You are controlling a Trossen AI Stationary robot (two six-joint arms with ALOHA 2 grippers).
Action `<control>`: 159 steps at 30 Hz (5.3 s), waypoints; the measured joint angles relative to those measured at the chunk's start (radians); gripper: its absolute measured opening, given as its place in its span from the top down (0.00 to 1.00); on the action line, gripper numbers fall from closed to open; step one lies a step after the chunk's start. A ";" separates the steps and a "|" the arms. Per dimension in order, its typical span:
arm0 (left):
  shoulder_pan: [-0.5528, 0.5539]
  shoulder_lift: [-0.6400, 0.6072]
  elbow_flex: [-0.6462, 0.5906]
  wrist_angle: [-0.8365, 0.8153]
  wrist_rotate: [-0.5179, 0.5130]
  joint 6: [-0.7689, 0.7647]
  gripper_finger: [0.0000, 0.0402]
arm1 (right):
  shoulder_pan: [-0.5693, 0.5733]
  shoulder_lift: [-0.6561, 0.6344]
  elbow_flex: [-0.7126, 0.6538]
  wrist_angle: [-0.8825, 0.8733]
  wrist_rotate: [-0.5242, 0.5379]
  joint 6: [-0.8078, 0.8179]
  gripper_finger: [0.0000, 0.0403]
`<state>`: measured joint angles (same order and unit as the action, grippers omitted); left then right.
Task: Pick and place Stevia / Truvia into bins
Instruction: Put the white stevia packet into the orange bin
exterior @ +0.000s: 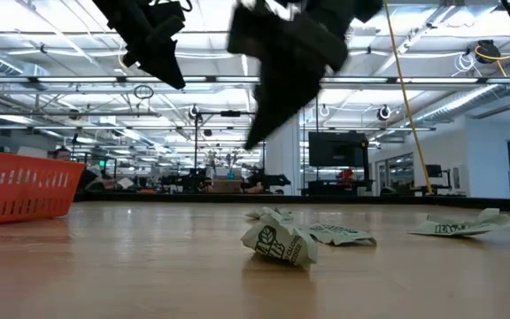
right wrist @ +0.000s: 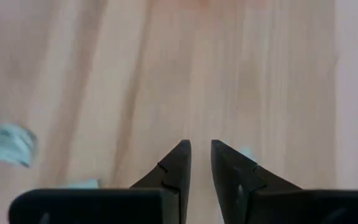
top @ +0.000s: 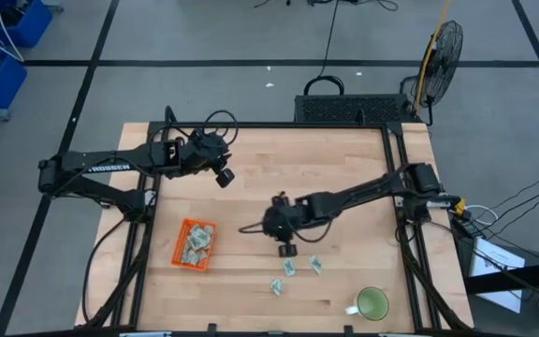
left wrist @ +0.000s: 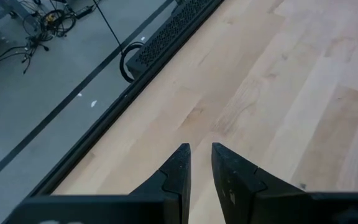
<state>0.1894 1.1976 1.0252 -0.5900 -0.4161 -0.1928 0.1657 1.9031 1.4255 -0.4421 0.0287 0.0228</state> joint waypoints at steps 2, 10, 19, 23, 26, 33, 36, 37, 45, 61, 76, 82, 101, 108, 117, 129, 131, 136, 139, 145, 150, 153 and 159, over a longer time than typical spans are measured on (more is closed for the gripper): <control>0.000 0.000 0.000 -0.001 0.004 0.000 0.82 | 0.011 -0.023 -0.086 0.035 0.024 0.030 0.86; 0.000 0.000 0.000 -0.005 0.007 -0.001 0.82 | 0.027 -0.064 -0.340 0.370 0.071 0.030 0.79; 0.000 0.000 0.000 -0.004 0.007 -0.001 0.82 | 0.004 -0.065 -0.445 0.486 0.226 -0.015 0.68; 0.000 0.000 0.000 -0.005 0.007 -0.001 0.82 | 0.004 -0.065 -0.464 0.487 0.229 -0.009 0.68; 0.000 0.000 -0.001 -0.005 0.007 -0.001 0.82 | 0.004 -0.065 -0.474 0.492 0.229 -0.008 0.69; 0.000 0.000 -0.001 -0.004 0.007 0.000 0.82 | -0.022 -0.065 -0.480 0.547 0.161 0.026 0.78; 0.000 0.000 -0.001 -0.005 0.013 -0.031 0.82 | -0.034 -0.065 -0.480 0.593 0.149 0.026 0.81; 0.000 0.000 -0.001 -0.004 0.039 -0.051 0.82 | -0.038 -0.065 -0.480 0.596 0.149 0.026 0.82; -0.028 0.011 -0.001 -0.008 0.321 -0.067 0.82 | -0.063 -0.065 -0.480 0.562 0.104 0.032 0.95; -0.251 0.234 -0.002 0.078 0.255 0.008 0.82 | -0.060 -0.065 -0.479 0.536 0.097 0.048 0.75; -0.317 0.513 0.000 0.344 0.324 0.146 0.82 | -0.061 -0.068 -0.546 0.569 0.096 0.134 0.97; -0.334 0.591 -0.002 0.461 0.304 0.263 0.82 | -0.058 -0.066 -0.568 0.663 0.095 0.148 0.98; -0.361 0.534 -0.001 0.461 0.307 0.309 0.82 | -0.053 -0.069 -0.569 0.858 0.097 0.264 0.99; -0.397 0.533 0.000 0.436 0.198 0.329 0.82 | -0.054 -0.101 -0.569 0.884 0.097 0.333 0.99; -0.427 0.533 0.000 0.427 0.038 0.330 0.82 | -0.061 -0.114 -0.569 0.902 0.047 0.413 0.99; -0.443 0.533 0.000 0.426 0.021 0.361 0.82 | -0.075 -0.114 -0.569 0.939 0.017 0.475 0.99; -0.449 0.533 0.000 0.425 0.002 0.371 0.82 | -0.085 -0.114 -0.569 0.939 0.018 0.489 0.99; -0.468 0.533 0.000 0.401 -0.057 0.367 0.82 | -0.107 -0.114 -0.569 0.942 -0.012 0.503 0.99; -0.478 0.533 0.000 0.376 -0.097 0.353 0.82 | -0.126 -0.114 -0.568 0.948 -0.060 0.530 0.99; -0.495 0.533 0.000 0.364 -0.187 0.348 0.82 | -0.145 -0.114 -0.568 0.952 -0.119 0.548 0.99; -0.496 0.533 0.000 0.359 -0.187 0.347 0.82 | -0.147 -0.114 -0.568 0.999 -0.165 0.561 0.99; -0.495 0.533 0.000 0.361 -0.187 0.347 0.82 | -0.147 -0.114 -0.568 1.028 -0.168 0.561 0.99; -0.495 0.533 0.000 0.362 -0.187 0.345 0.82 | -0.147 -0.114 -0.568 1.027 -0.169 0.561 0.99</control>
<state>-0.3058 1.7309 1.0248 -0.2279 -0.6033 0.1520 0.0191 1.7893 0.8574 0.5854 -0.1402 0.5835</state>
